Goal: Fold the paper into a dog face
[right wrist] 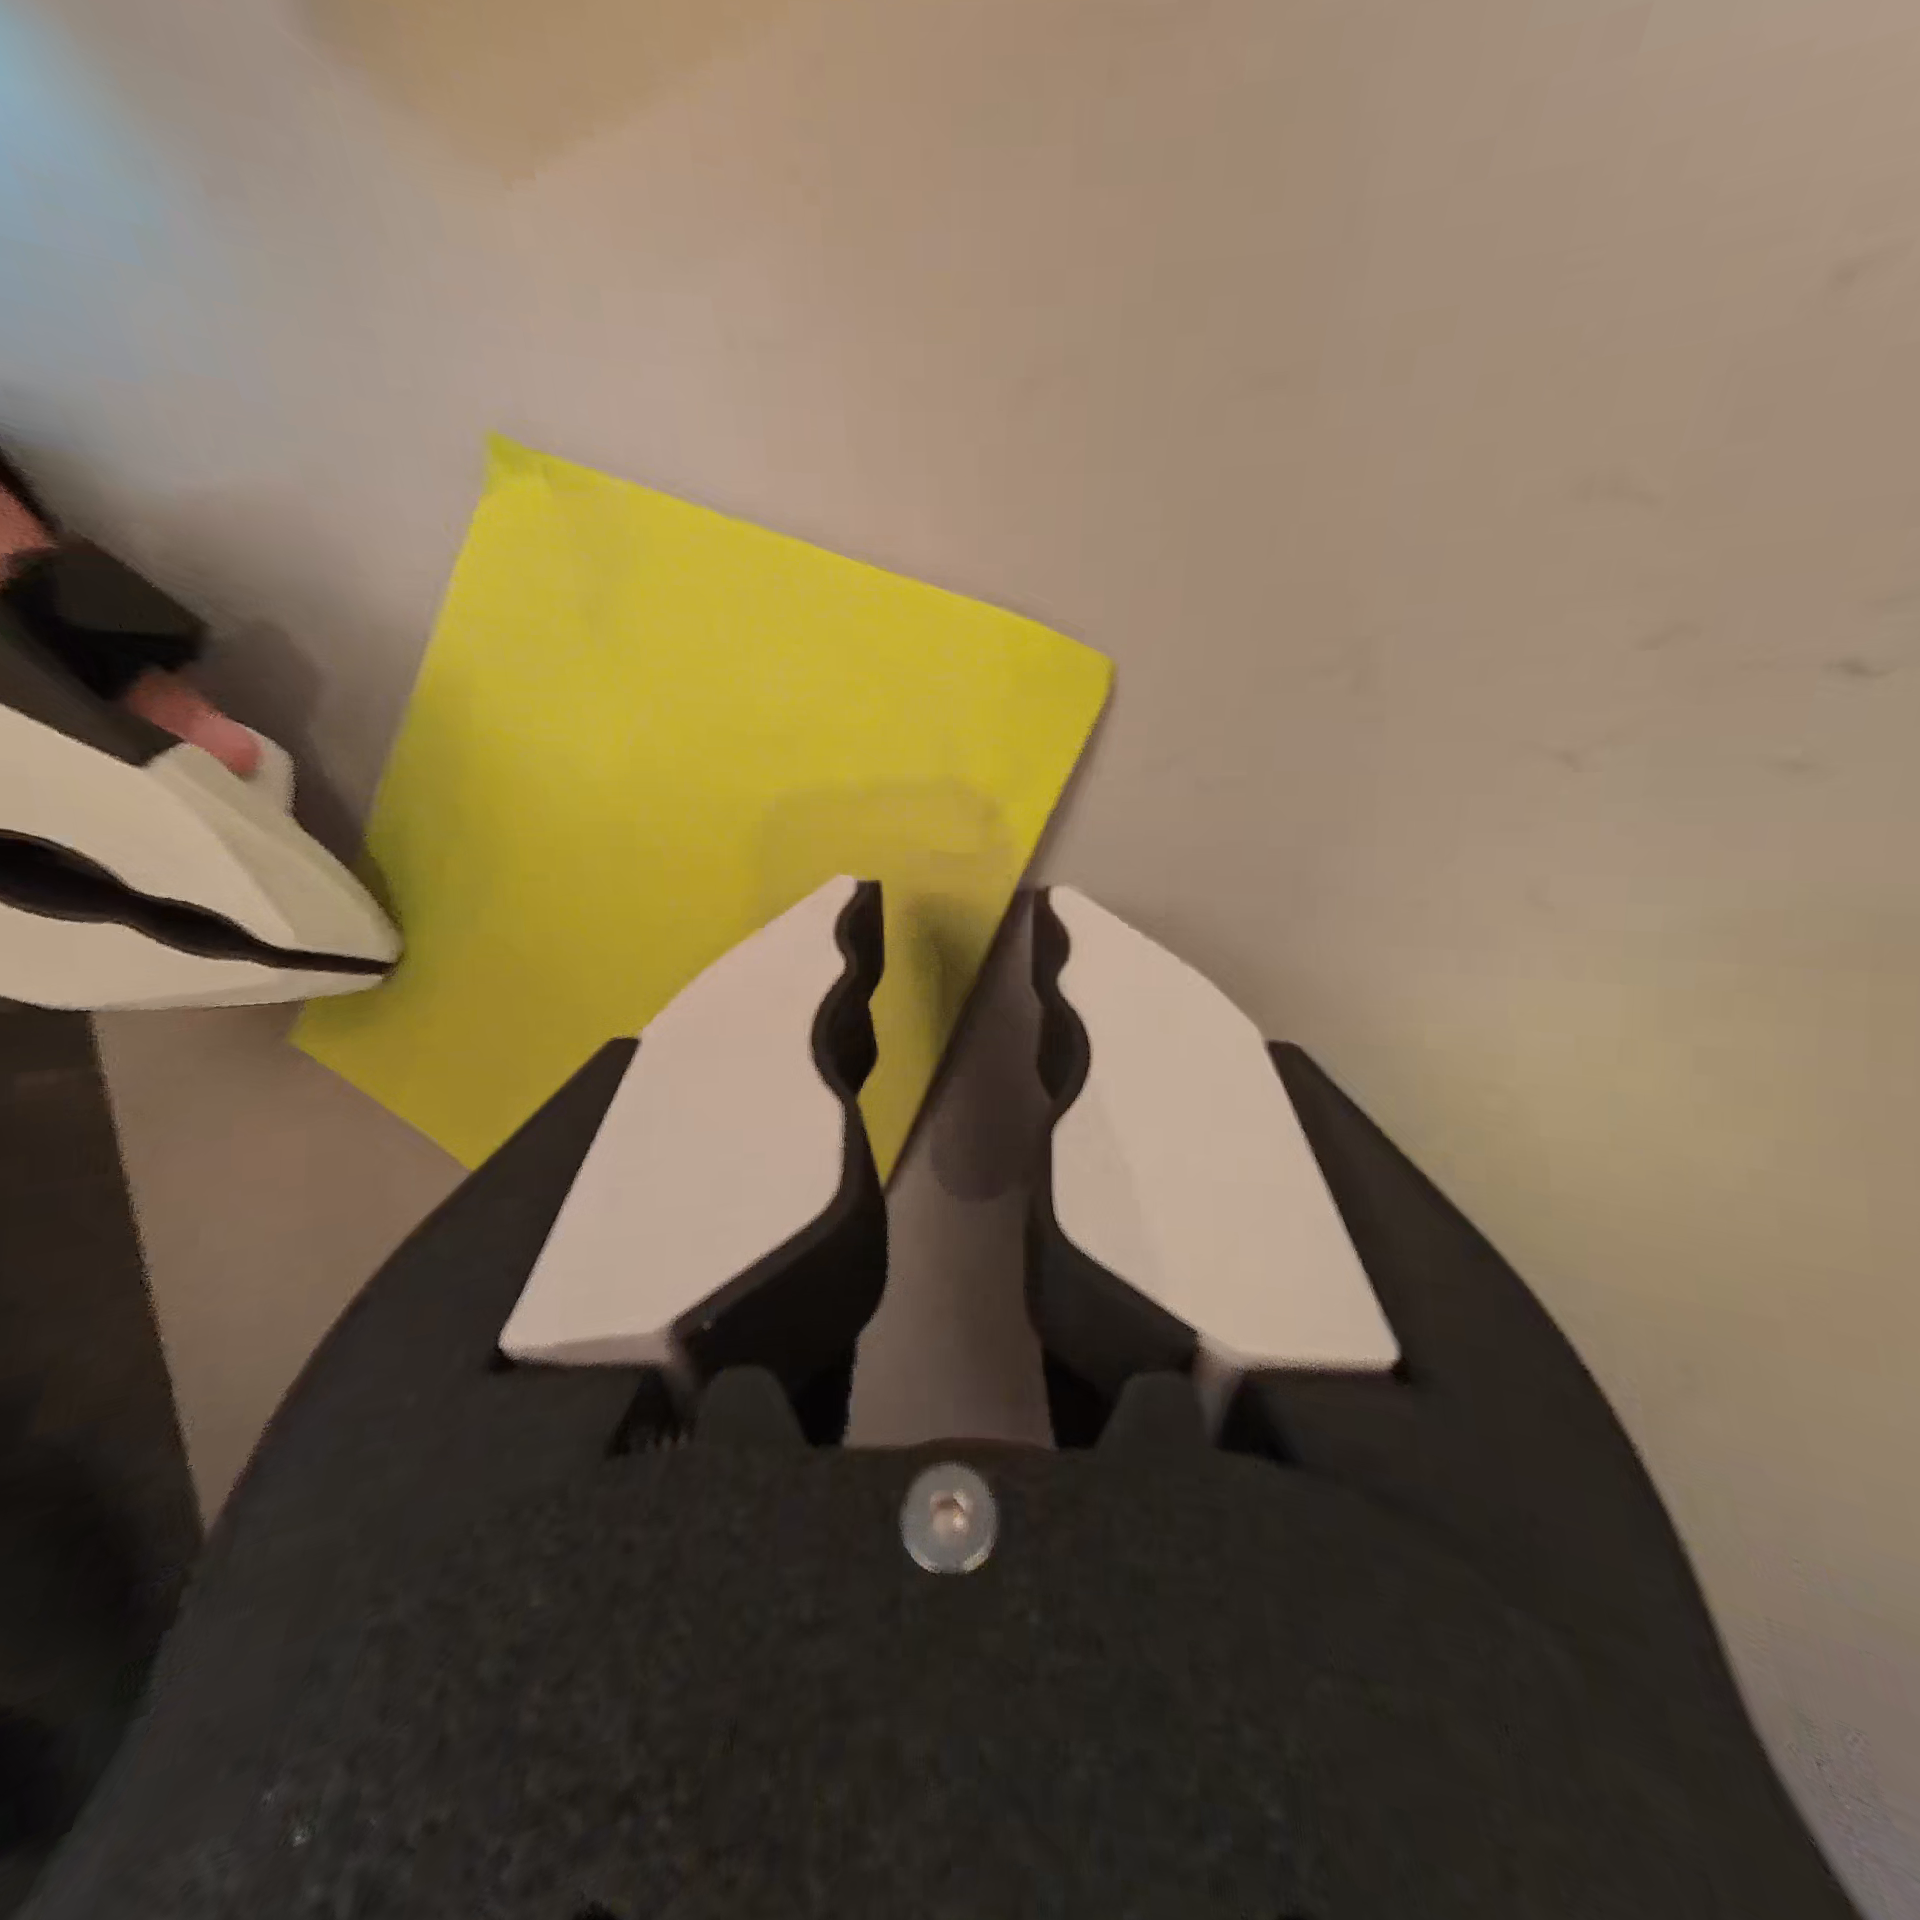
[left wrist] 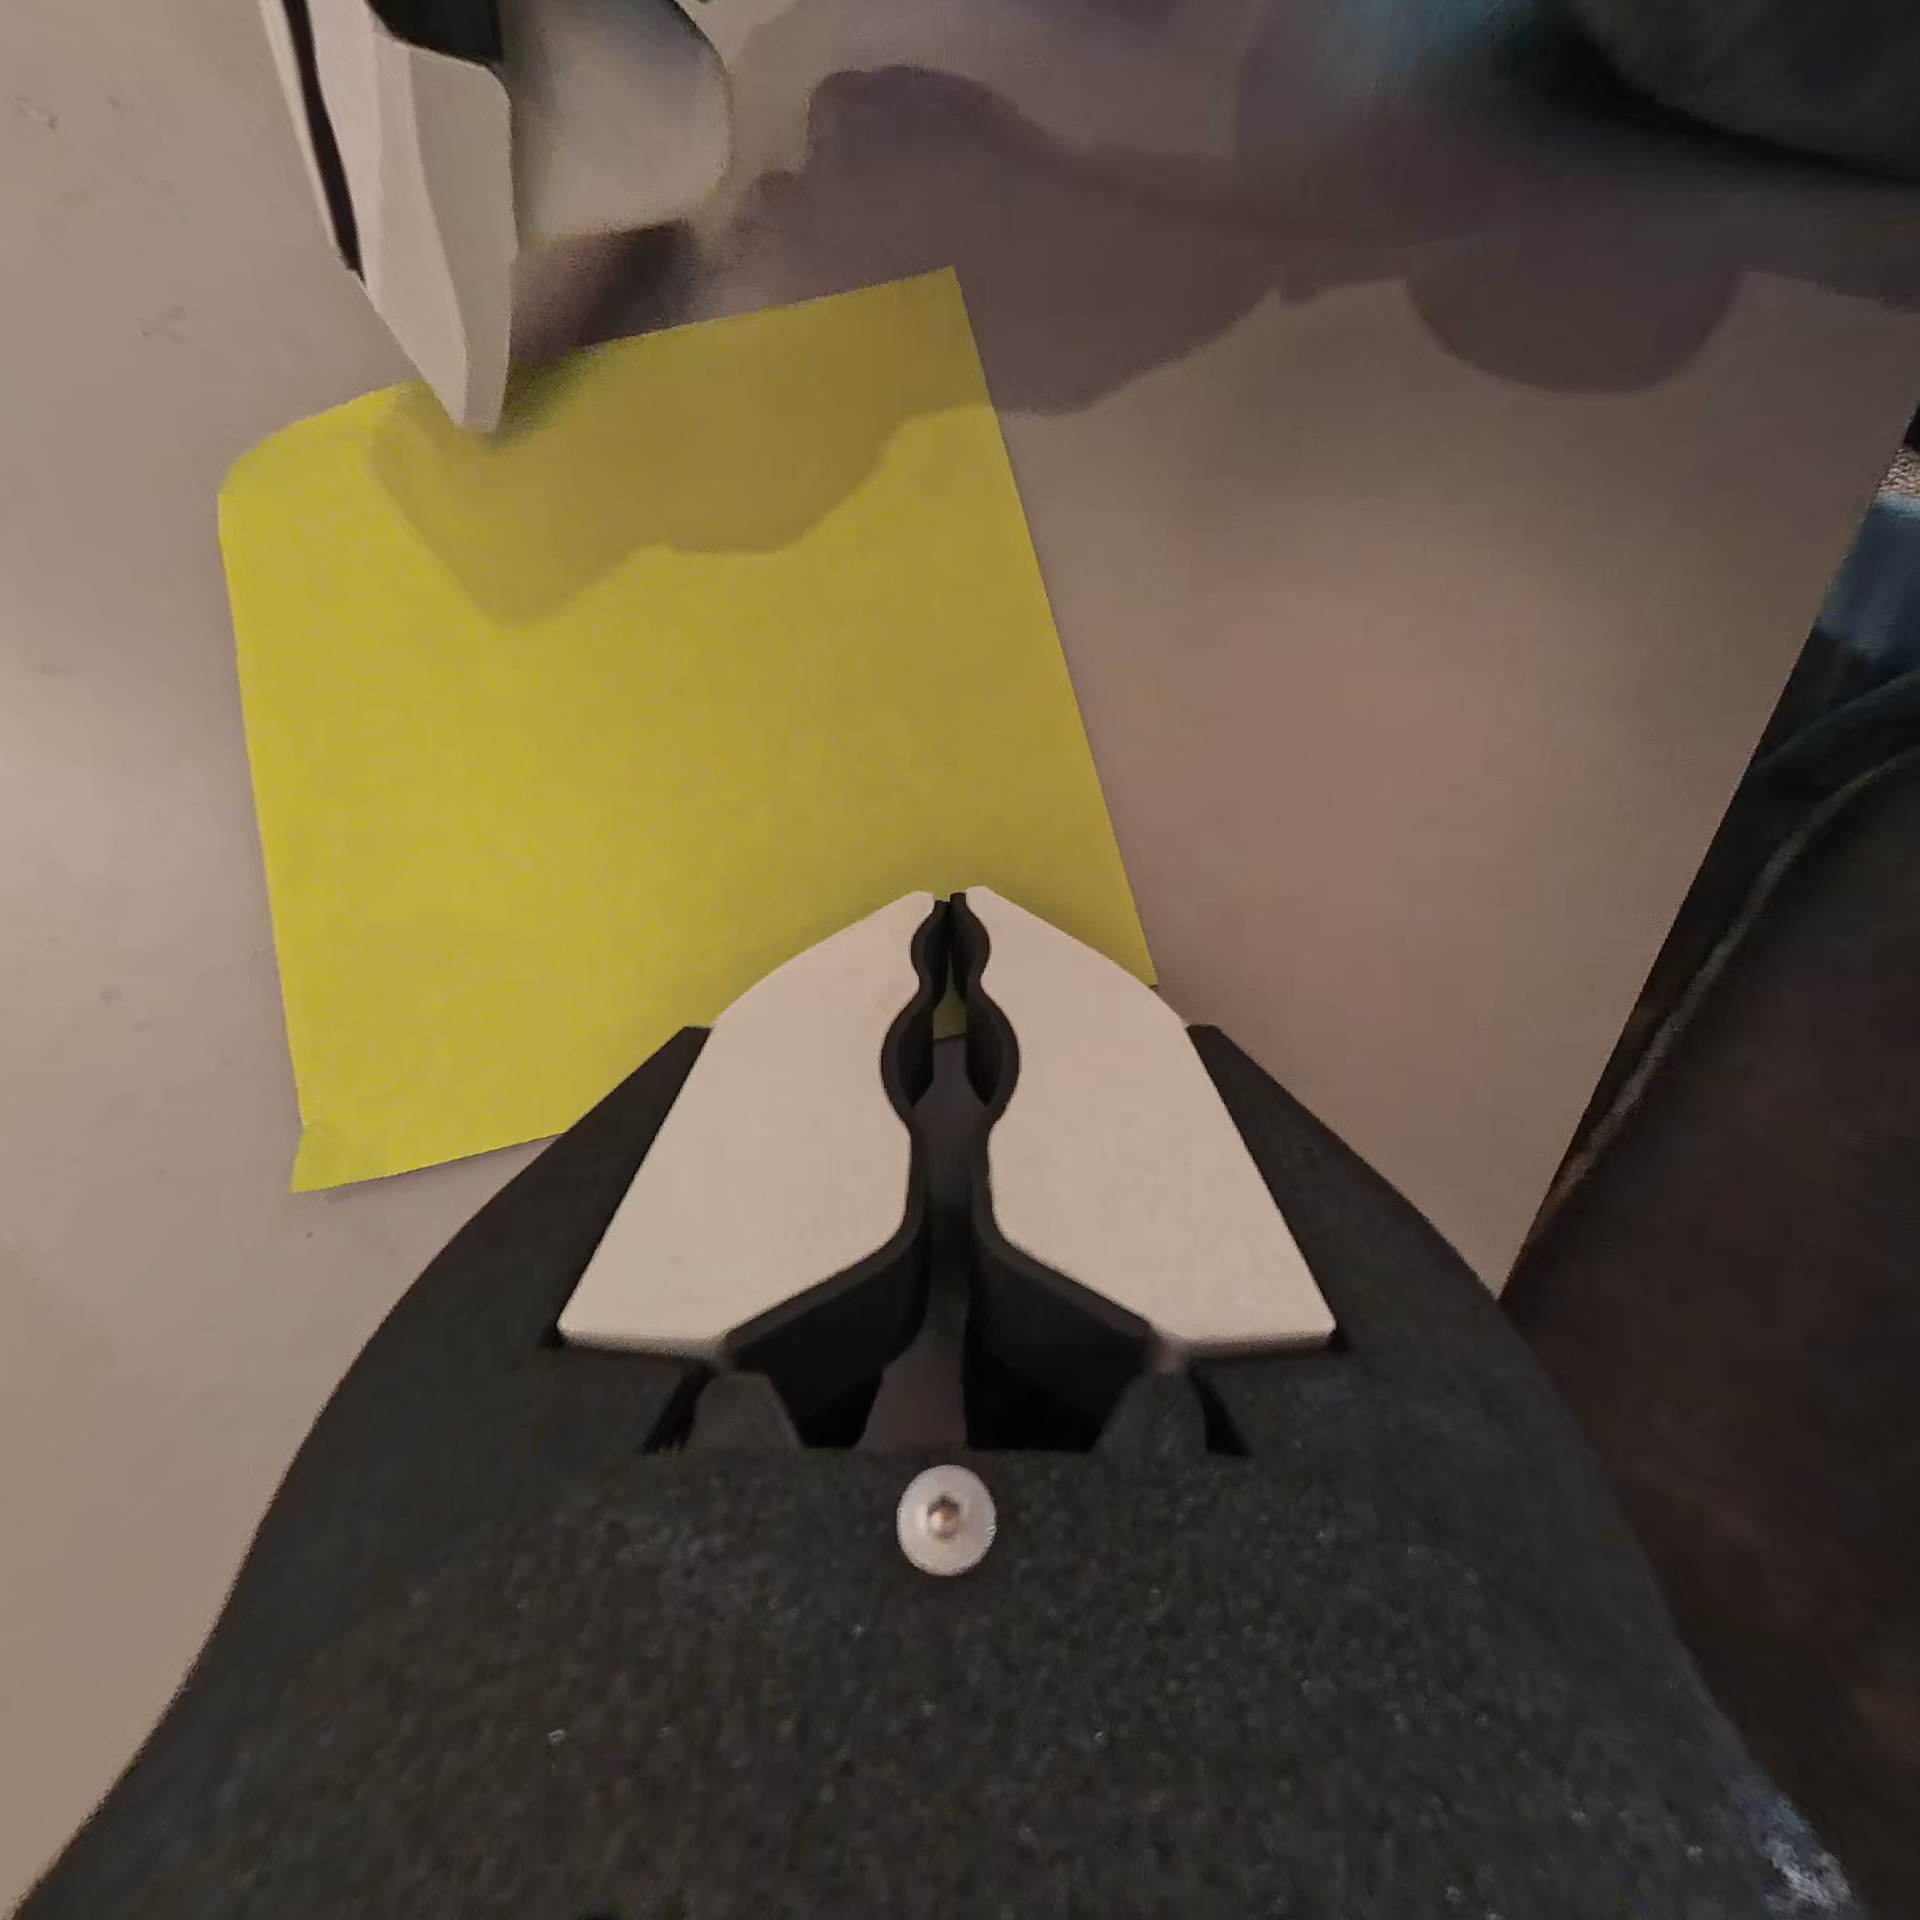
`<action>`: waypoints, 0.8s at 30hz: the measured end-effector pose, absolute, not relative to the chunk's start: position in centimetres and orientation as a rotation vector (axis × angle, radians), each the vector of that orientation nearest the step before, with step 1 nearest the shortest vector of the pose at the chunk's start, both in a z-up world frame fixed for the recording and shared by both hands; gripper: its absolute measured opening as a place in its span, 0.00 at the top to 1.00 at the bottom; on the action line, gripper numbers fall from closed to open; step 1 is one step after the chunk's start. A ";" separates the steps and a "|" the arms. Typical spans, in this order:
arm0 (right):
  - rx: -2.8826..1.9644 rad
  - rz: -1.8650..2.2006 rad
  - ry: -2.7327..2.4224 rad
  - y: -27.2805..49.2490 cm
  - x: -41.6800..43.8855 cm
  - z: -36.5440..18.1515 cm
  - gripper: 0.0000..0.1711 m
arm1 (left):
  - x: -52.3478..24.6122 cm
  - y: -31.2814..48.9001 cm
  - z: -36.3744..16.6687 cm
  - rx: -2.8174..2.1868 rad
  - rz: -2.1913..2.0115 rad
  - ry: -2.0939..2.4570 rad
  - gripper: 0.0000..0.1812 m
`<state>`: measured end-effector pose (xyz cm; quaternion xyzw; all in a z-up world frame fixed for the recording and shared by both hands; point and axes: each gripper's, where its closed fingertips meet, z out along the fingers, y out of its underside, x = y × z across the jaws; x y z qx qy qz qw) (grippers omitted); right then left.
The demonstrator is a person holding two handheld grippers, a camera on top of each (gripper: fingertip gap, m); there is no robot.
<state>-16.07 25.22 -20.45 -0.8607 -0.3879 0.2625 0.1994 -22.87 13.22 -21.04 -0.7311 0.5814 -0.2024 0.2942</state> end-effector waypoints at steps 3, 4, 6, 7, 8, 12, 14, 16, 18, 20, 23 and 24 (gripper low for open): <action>-2.395 0.862 -1.058 24.7 -17.5 -20.3 0.85 | -22.8 13.1 -21.0 -1.942 -0.553 1.561 1.00; -2.404 0.938 -1.033 24.5 -18.1 -20.2 0.85 | -22.8 13.1 -21.0 -1.943 -0.556 1.565 1.00; -2.412 1.108 -0.979 24.2 -19.1 -19.7 0.84 | -22.8 13.0 -21.0 -1.945 -0.564 1.571 1.00; -2.397 1.197 -0.949 24.2 -19.6 -19.2 0.84 | -22.9 13.0 -21.0 -1.946 -0.569 1.576 1.00; -2.372 1.291 -0.915 24.2 -20.2 -18.6 0.85 | -22.9 12.9 -21.0 -1.946 -0.575 1.580 1.00; -2.218 1.728 -0.833 23.7 -21.9 -15.2 0.87 | -23.2 12.7 -21.0 -1.945 -0.605 1.592 1.00; -2.254 1.747 -0.892 23.4 -21.9 -15.6 0.86 | -23.3 12.6 -21.0 -1.943 -0.612 1.607 1.00; -2.243 1.805 -0.965 22.8 -22.1 -15.2 0.85 | -23.4 12.6 -21.0 -1.937 -0.614 1.624 1.00; -2.318 1.710 -0.984 23.9 -22.0 -15.9 0.86 | -23.5 12.4 -21.0 -1.923 -0.610 1.647 1.00; -2.331 1.663 -1.030 24.8 -22.4 -15.8 0.87 | -23.6 12.3 -21.0 -1.921 -0.618 1.667 1.00; -2.381 1.568 -1.155 25.4 -23.6 -16.1 0.87 | -23.6 12.2 -21.0 -1.921 -0.634 1.680 1.00; -2.393 1.540 -1.199 25.5 -24.0 -16.3 0.88 | -23.6 12.2 -21.0 -1.921 -0.639 1.683 1.00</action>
